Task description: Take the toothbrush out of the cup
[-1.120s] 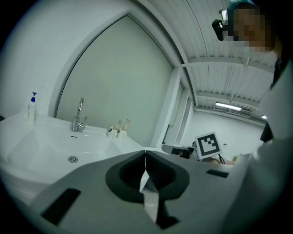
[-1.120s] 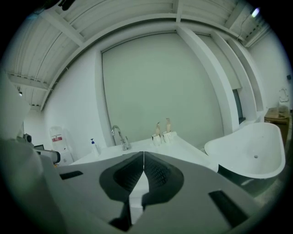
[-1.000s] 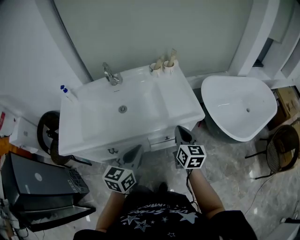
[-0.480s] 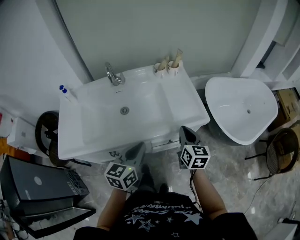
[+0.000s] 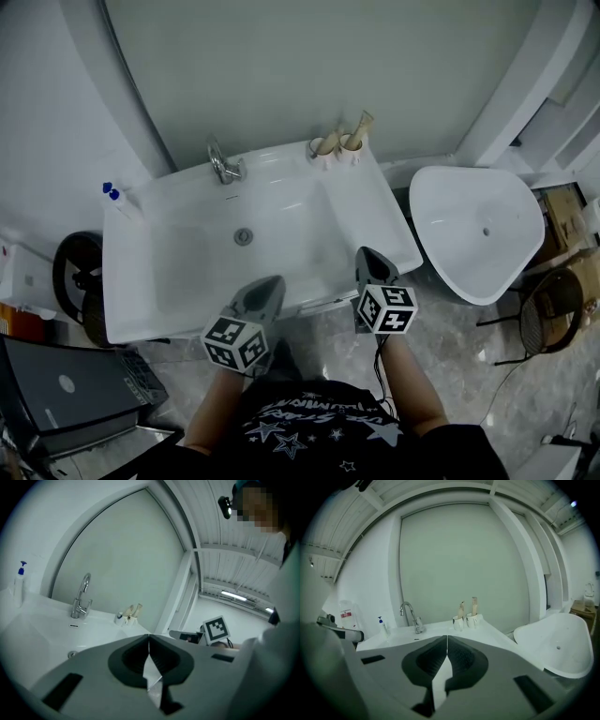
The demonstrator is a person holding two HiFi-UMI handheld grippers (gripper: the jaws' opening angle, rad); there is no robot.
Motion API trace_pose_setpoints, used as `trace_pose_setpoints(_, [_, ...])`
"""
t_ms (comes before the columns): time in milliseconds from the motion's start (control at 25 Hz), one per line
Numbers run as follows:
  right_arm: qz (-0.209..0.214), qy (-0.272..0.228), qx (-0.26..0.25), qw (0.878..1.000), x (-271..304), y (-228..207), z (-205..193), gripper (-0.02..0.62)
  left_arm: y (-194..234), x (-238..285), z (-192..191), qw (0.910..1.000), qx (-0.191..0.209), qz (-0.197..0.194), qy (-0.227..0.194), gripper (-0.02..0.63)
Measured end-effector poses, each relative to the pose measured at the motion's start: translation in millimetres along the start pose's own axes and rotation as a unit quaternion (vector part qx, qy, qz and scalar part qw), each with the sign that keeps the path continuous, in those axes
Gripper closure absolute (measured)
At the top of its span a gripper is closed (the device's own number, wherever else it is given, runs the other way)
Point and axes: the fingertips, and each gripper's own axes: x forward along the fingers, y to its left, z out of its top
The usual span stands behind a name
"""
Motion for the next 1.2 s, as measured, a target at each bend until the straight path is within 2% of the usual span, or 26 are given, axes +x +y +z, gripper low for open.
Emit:
trace_pose_setpoints(360, [0.001, 0.008, -0.006, 1.000, 58.6, 20.5, 14.6, 0.581, 68.2, 16.8, 30.8, 0.9999, -0.010, 0.006, -0.008, 0.588])
trace_pose_setpoints(560, [-0.001, 0.004, -0.001, 1.000, 76.2, 25.3, 19.0, 0.581, 95.9, 29.3, 43.8, 0.9999, -0.013, -0.003, -0.008, 0.588])
trace_pose_setpoints(720, [-0.009, 0.003, 0.002, 1.000, 81.5, 21.5, 16.5, 0.581, 99.9, 40.3, 46.7, 0.9997, -0.003, -0.025, -0.003, 0.588])
trace_pose_setpoints(880, [-0.022, 0.005, -0.001, 1.000, 87.1, 9.0, 21.3, 0.581, 102.3, 49.2, 51.6, 0.9996, -0.001, -0.027, -0.001, 0.588])
trace_pose_setpoints(1040, [-0.030, 0.003, 0.000, 1.000, 99.3, -11.7, 30.8, 0.580, 104.9, 58.5, 56.7, 0.9999, -0.003, -0.016, 0.001, 0.588])
trace_pose_setpoints(1200, [-0.018, 0.005, -0.001, 1.000, 120.0, -31.4, 42.2, 0.581, 105.4, 67.6, 61.7, 0.9999, -0.002, 0.011, -0.004, 0.588])
